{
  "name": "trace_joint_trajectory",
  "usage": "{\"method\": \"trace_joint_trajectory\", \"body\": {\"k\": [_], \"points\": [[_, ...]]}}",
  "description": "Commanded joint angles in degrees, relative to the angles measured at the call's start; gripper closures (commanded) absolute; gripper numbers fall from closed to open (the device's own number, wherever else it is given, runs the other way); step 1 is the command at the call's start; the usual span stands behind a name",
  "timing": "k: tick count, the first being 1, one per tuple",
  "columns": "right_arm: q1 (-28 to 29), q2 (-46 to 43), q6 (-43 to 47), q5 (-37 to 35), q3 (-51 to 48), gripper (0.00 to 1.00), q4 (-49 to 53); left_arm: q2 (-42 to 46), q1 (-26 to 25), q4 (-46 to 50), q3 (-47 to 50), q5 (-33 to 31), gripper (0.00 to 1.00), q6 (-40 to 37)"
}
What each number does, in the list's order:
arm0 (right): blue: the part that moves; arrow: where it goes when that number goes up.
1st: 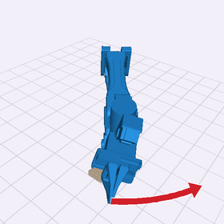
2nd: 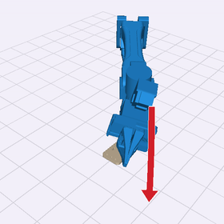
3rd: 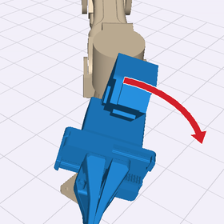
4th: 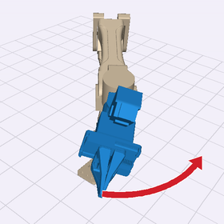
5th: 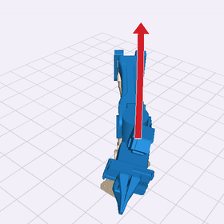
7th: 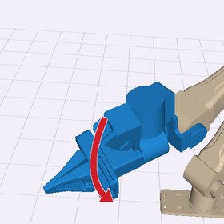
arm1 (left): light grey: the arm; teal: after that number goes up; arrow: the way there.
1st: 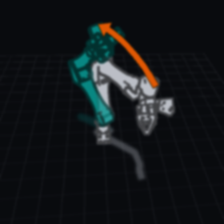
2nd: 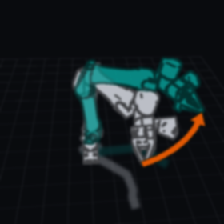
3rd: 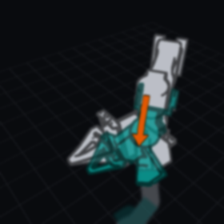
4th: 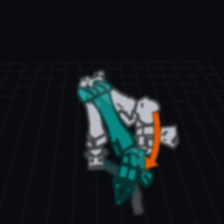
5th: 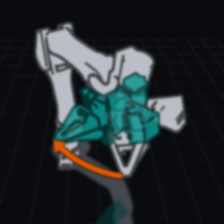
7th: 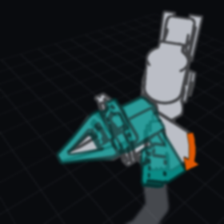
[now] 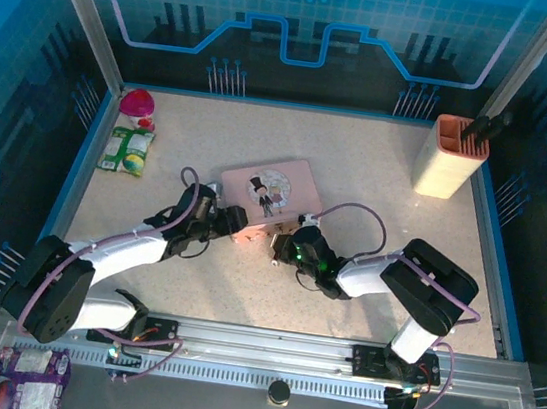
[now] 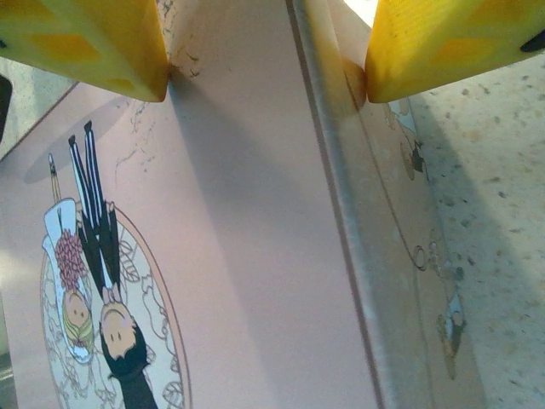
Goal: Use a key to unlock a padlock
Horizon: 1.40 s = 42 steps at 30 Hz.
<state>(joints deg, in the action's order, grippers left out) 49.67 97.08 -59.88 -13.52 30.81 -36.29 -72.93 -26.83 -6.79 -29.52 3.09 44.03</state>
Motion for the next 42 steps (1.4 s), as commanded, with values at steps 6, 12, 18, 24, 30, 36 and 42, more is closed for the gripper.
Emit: {"method": "trace_joint_trajectory", "body": {"k": [6,12,18,24,30,36,42], "points": [[-1.4,-1.8,-11.1,-8.3,-1.5,0.98,-4.8,-4.2,-6.0,0.5,-0.8,-2.7,0.38,5.2],[-3.1,-1.8,-13.8,-8.3,-0.6,0.99,-5.9,-4.9,-8.2,1.5,-1.3,-5.4,0.38,6.5],[-5.3,-2.5,-16.4,-5.9,0.3,0.98,-3.8,-6.6,-8.2,3.1,-1.9,-6.0,0.38,6.2],[-6.9,-3.2,-18.7,-4.7,-1.6,0.99,-6.0,-6.5,-8.2,3.3,-1.9,-6.7,0.38,6.6],[-8.1,-3.1,-18.7,-3.6,-4.0,1.0,-12.1,-6.5,-8.2,3.1,-1.9,-6.7,0.39,6.7],[-8.4,-1.6,-19.5,-3.8,-6.2,1.0,-18.6,-6.4,-8.2,2.9,-1.5,-6.8,0.39,7.0],[-9.0,-1.2,-20.1,-3.9,-7.4,1.0,-21.9,-6.7,-8.2,2.7,-1.5,-6.7,0.39,7.2]]}}
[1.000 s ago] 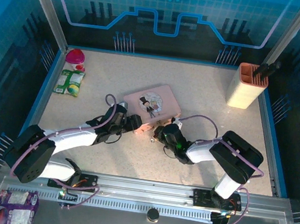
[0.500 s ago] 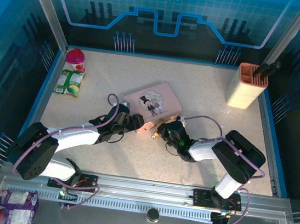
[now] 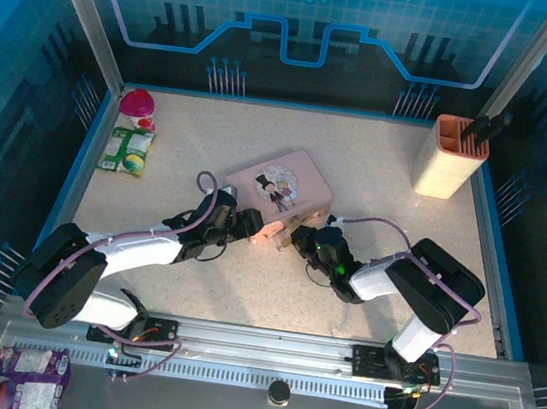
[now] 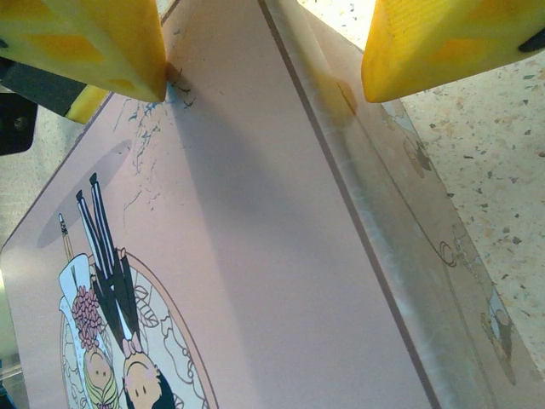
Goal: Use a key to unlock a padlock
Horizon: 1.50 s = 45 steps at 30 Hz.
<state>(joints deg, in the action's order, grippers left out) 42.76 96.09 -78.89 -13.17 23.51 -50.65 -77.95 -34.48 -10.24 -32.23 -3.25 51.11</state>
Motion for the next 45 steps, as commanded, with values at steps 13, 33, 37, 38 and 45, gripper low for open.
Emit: {"method": "trace_joint_trajectory", "body": {"k": [13,33,37,38,45], "points": [[-5.1,-0.4,-1.0,-3.4,-0.8,1.0,-6.8,-1.6,-0.6,6.6,0.9,-0.8,0.39,0.1],[-12.9,-21.3,10.3,5.0,-1.4,1.0,18.2,1.9,0.6,8.6,-1.6,0.0,0.35,-3.9],[-13.5,-31.8,22.5,6.2,3.5,1.0,38.7,6.4,0.7,12.4,-2.7,-1.6,0.32,-8.1],[-13.7,-33.8,25.0,6.3,4.5,1.0,42.5,7.5,0.7,13.7,-2.9,-2.1,0.31,-8.8],[-14.0,-44.1,40.0,7.0,8.9,1.0,64.6,16.7,0.6,21.8,-2.0,-5.1,0.3,-15.0]]}}
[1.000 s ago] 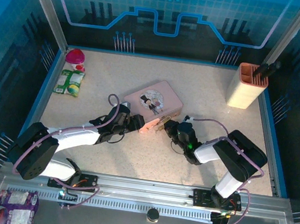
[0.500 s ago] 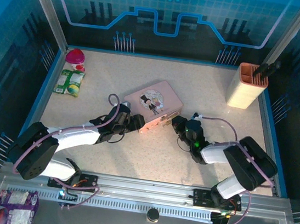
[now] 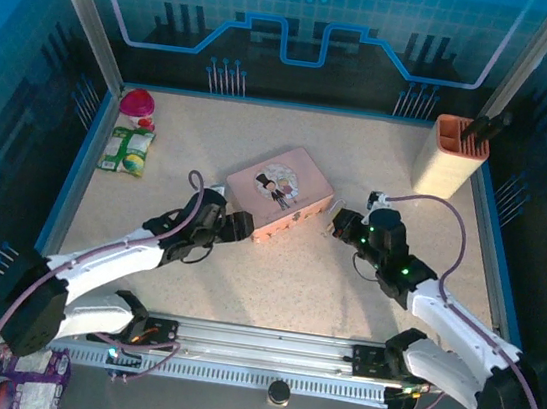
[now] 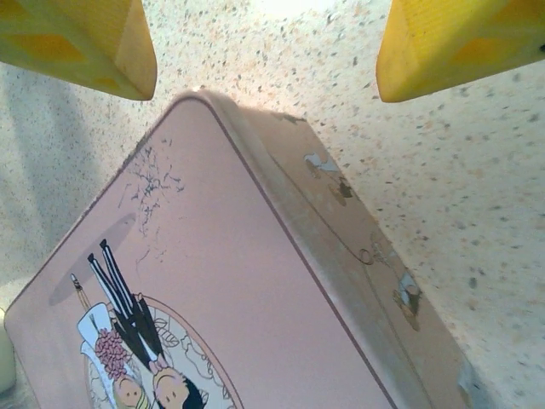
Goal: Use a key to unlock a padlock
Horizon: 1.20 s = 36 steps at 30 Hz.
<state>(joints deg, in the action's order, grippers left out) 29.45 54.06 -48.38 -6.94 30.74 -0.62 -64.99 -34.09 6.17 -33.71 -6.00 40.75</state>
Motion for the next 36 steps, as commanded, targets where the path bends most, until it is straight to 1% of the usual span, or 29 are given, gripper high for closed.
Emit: {"method": "trace_joint_trajectory", "body": {"k": [1,4,10,13,18,26,31,36], "points": [[-0.6,-3.0,10.8,0.7,1.7,1.0,16.7,5.3,0.2,5.8,0.2,-2.8,0.3,-5.4],[-0.6,-5.5,13.1,-0.1,1.1,1.0,21.3,10.5,0.2,5.4,2.8,-4.2,0.28,-7.4],[-0.7,-9.7,14.5,-1.9,-1.2,1.0,25.9,20.1,0.4,1.9,9.1,-6.1,0.24,-9.3],[-0.6,-10.1,14.9,-2.1,-1.9,1.0,27.4,23.9,0.6,-0.2,11.8,-6.1,0.23,-10.1],[-0.5,-9.7,15.3,-1.9,-2.9,1.0,28.4,27.6,0.5,-1.8,14.2,-5.6,0.21,-12.1],[-0.7,-6.0,16.3,-3.9,-1.4,1.0,31.2,30.2,0.9,-1.5,16.2,-6.3,0.19,-12.9],[-2.4,-1.1,16.8,-4.1,-0.7,1.0,31.1,30.7,1.0,-1.5,17.1,-6.4,0.19,-13.0],[-5.5,5.3,16.1,-1.1,1.2,1.0,31.8,31.3,1.2,-1.0,17.2,-7.6,0.19,-12.9]]}}
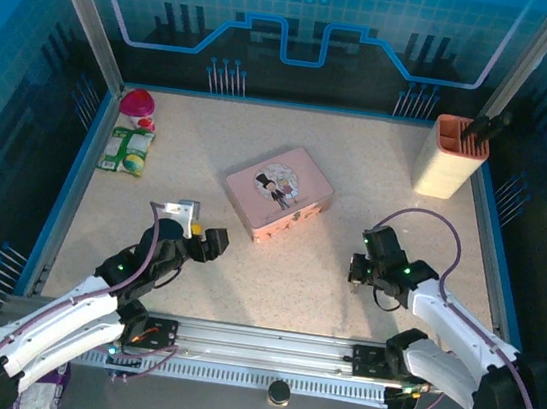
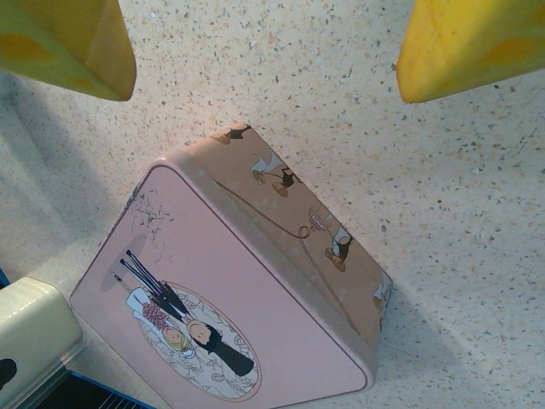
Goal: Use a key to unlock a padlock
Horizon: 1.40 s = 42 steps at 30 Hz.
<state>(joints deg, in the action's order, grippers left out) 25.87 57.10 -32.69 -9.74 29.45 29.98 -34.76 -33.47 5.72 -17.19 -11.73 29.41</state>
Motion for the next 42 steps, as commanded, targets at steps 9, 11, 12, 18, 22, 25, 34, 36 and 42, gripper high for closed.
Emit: {"method": "trace_joint_trajectory", "body": {"k": [9,11,12,18,22,25,34,36,42], "points": [[-3.9,9.4,-1.2,5.0,2.9,0.88,0.4,2.2,1.7,0.5,0.7,-3.7,0.17,-1.8],[-4.1,9.0,-1.0,4.7,3.2,0.77,0.8,2.2,2.1,0.5,0.7,-3.9,0.17,-1.8],[-4.1,8.7,-0.8,4.3,3.4,0.71,1.3,2.2,2.3,0.6,0.6,-4.1,0.17,-1.8],[-4.2,5.6,1.5,1.9,5.4,0.42,4.9,2.0,3.6,0.5,0.3,-5.9,0.16,-1.3],[-4.2,1.5,2.4,-0.1,7.1,0.32,7.1,0.9,4.3,-0.5,-0.1,-8.6,0.15,-0.7],[-4.4,-2.9,3.6,-2.0,8.4,0.28,7.1,-0.3,4.5,-1.4,-1.1,-12.3,0.13,-2.8],[-5.7,-14.1,15.2,-16.3,2.2,0.09,-12.4,-7.2,5.5,-14.1,-2.1,-32.8,0.01,-15.2],[-5.9,-15.5,20.3,-19.4,-1.7,0.0,-20.6,-10.4,7.1,-18.5,-1.6,-36.0,0.01,-19.4],[-9.5,-7.2,28.2,-20.4,-7.1,0.0,-35.6,-16.9,14.0,-38.2,5.0,-30.0,0.01,-29.9]]}}
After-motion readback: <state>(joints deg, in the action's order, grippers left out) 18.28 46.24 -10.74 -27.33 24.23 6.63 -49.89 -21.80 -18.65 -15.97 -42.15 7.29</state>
